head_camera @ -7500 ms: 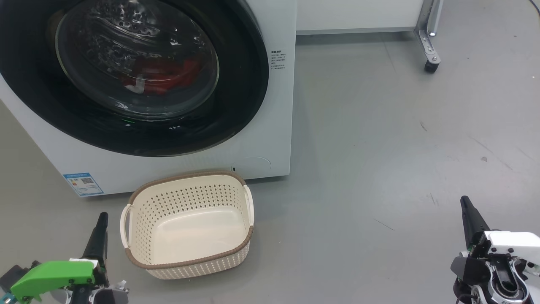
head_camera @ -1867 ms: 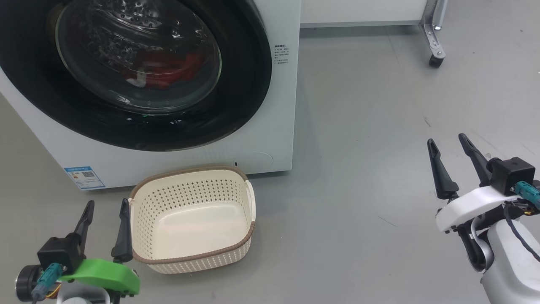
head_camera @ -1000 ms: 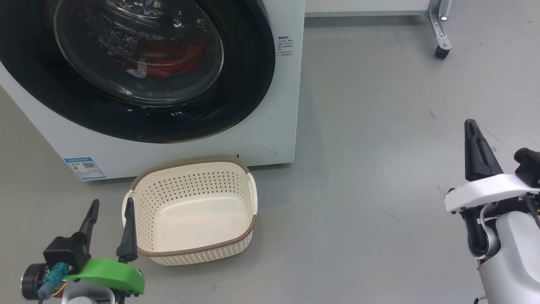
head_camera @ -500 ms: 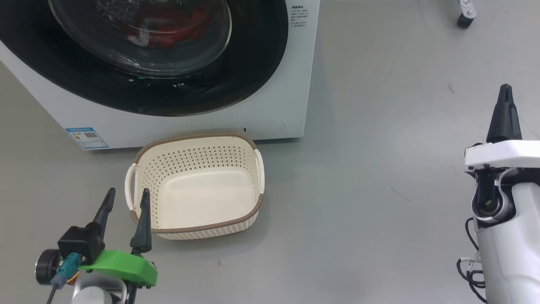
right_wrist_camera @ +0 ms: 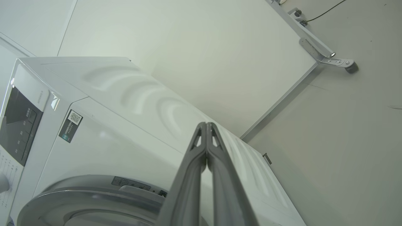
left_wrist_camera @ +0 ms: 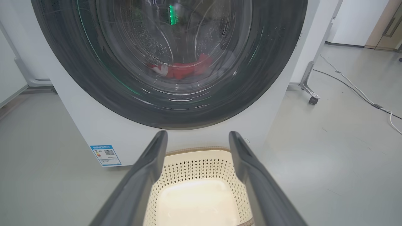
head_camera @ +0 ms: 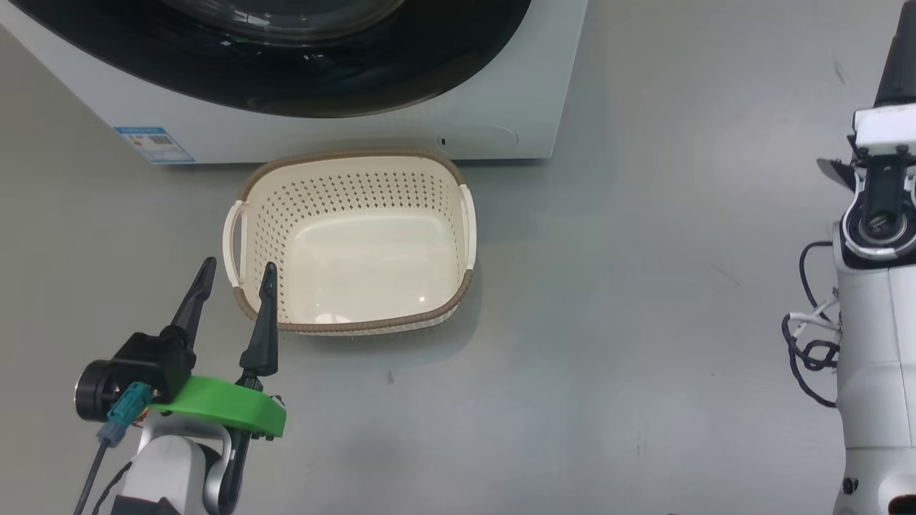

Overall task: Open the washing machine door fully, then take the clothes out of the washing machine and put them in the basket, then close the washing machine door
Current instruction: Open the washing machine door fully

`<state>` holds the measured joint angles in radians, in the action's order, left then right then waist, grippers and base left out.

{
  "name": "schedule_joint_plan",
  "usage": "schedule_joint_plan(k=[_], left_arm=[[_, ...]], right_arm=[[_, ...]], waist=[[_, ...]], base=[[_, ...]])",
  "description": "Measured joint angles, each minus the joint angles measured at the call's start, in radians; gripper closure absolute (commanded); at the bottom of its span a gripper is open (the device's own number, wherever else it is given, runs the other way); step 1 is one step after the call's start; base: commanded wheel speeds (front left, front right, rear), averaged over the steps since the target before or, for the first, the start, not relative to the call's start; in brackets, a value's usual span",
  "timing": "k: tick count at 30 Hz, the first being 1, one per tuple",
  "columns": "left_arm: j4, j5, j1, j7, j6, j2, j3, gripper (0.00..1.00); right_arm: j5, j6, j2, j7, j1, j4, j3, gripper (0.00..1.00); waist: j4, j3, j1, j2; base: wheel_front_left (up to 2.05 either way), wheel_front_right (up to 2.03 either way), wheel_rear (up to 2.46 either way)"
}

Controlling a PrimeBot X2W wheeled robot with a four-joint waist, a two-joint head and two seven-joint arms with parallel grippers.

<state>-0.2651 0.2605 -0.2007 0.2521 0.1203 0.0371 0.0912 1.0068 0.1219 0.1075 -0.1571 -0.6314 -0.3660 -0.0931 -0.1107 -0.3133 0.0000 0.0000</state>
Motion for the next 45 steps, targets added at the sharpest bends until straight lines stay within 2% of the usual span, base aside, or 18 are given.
schedule_joint_plan(k=[7,13,23,32,45], left_arm=[[0.019,0.036,-0.057,0.0,0.0,-0.002,0.038,0.0],[0.027,0.074,-0.103,0.0,0.0,-0.005,0.082,0.0],[0.042,0.125,-0.154,0.0,0.001,-0.008,0.14,0.0],[0.045,0.145,-0.168,0.0,0.001,-0.009,0.161,0.0],[0.054,0.201,-0.179,0.0,0.001,-0.011,0.241,0.0]], right_arm=[[0.114,0.0,-0.004,0.112,-0.132,-0.007,0.0,1.0],[0.166,0.0,0.006,0.207,-0.234,-0.046,0.004,1.0],[0.258,0.0,0.0,0.417,-0.373,-0.096,0.092,1.0],[0.332,0.0,-0.007,0.519,-0.458,-0.118,0.113,1.0],[0.339,-0.011,-0.009,0.553,-0.58,-0.152,0.126,1.0]], waist=[[-0.037,-0.092,0.0,0.0],[-0.07,-0.168,0.0001,0.0],[-0.137,-0.27,0.0001,0.0],[-0.171,-0.322,0.0,0.0],[-0.203,-0.382,0.0001,0.0]], base=[[0.0,0.0,0.0],[0.0,0.0,0.0],[0.0,0.0,0.0],[0.0,0.0,0.0],[0.0,0.0,0.0]])
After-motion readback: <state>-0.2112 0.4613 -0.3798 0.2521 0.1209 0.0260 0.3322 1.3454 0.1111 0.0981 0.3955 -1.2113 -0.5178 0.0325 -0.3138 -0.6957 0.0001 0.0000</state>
